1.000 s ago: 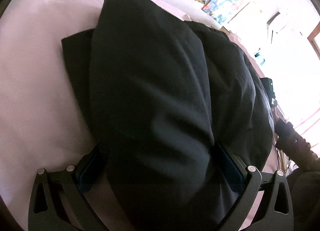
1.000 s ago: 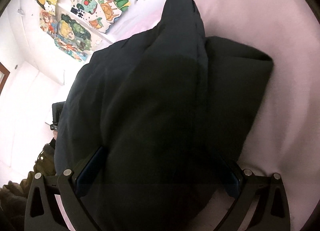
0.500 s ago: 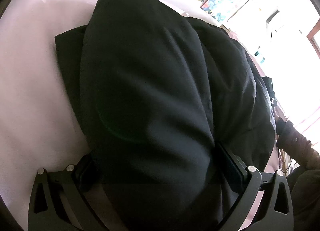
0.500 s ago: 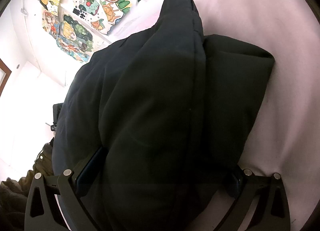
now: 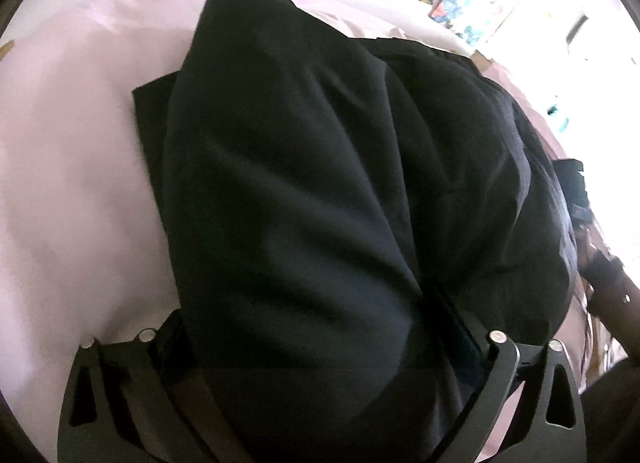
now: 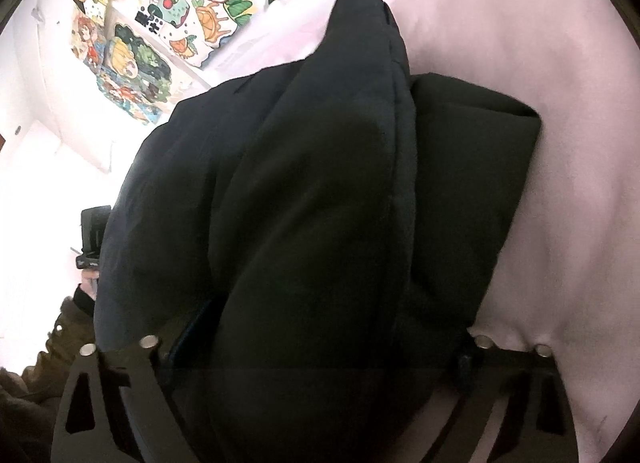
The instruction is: Fold large clothes
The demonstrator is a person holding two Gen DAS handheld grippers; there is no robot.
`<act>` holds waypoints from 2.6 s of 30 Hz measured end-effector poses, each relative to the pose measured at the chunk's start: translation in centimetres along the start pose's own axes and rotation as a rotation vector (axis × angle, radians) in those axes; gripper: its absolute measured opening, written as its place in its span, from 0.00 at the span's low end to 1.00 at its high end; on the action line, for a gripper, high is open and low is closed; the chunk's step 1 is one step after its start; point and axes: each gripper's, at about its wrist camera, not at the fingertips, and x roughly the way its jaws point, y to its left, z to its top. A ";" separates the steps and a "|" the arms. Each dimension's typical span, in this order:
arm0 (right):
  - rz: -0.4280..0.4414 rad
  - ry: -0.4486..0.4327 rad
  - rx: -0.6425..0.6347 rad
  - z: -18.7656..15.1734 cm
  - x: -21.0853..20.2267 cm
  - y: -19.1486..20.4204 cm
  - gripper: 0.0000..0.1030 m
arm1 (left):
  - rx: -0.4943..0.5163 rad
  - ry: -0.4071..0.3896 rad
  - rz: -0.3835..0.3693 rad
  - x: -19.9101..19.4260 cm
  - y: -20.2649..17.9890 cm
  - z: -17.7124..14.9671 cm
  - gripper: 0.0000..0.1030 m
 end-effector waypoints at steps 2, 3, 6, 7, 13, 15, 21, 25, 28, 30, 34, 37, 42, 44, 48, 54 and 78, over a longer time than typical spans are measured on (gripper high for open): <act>-0.007 -0.010 -0.007 -0.1 -0.3 0.4 0.77 | -0.024 -0.010 0.028 -0.2 -0.4 -0.3 0.86; -0.011 -0.012 -0.010 -0.2 -0.4 0.5 0.72 | -0.029 -0.013 0.036 -0.3 -0.6 -0.3 0.82; -0.028 -0.021 -0.028 -0.3 -0.7 1.2 0.63 | -0.020 -0.033 0.068 -0.8 -1.4 -0.7 0.72; -0.038 -0.025 -0.034 -0.3 -0.8 1.5 0.60 | -0.015 -0.040 0.080 -0.9 -1.7 -0.9 0.70; -0.080 -0.049 -0.068 -0.7 -1.3 2.8 0.47 | -0.002 -0.082 0.133 -2.0 -3.3 -1.9 0.49; -0.091 -0.055 -0.080 -0.8 -1.5 3.3 0.43 | 0.007 -0.094 0.150 -2.4 -3.9 -2.2 0.43; -0.129 -0.096 -0.141 -0.8 -2.9 5.6 0.31 | -0.001 -0.130 0.180 -4.0 -5.6 -2.8 0.26; -0.121 -0.134 -0.153 -0.9 -4.6 7.8 0.28 | -0.013 -0.153 0.164 -5.9 -7.0 -3.2 0.22; -0.107 -0.146 -0.170 -1.4 -6.1 9.5 0.27 | 0.002 -0.158 0.162 -7.5 -8.3 -4.1 0.21; -0.100 -0.146 -0.180 -2.1 -6.9 10.7 0.27 | 0.011 -0.155 0.161 -8.8 -9.1 -5.2 0.21; -0.098 -0.130 -0.199 -4.0 -8.1 13.4 0.27 | 0.016 -0.156 0.156 -11.2 -10.9 -7.1 0.21; -0.089 -0.119 -0.213 -5.1 -8.7 15.0 0.27 | 0.033 -0.148 0.171 -11.9 -12.7 -7.4 0.21; -0.058 -0.120 -0.208 -6.7 -10.3 16.2 0.27 | 0.037 -0.131 0.177 -13.7 -13.7 -9.4 0.21; -0.048 -0.111 -0.203 -7.3 -10.6 16.4 0.27 | 0.031 -0.115 0.175 -14.0 -13.8 -10.1 0.21; -0.039 -0.080 -0.153 -9.0 -10.1 15.7 0.27 | 0.028 -0.076 0.185 -12.9 -13.5 -11.5 0.21; -0.097 -0.046 -0.074 -10.3 -7.6 12.9 0.40 | -0.042 -0.080 0.197 -10.7 -10.9 -13.1 0.28; -0.484 -0.084 -0.168 -11.5 -8.7 15.2 0.94 | -0.181 -0.064 0.388 -10.3 -9.9 -14.2 0.93</act>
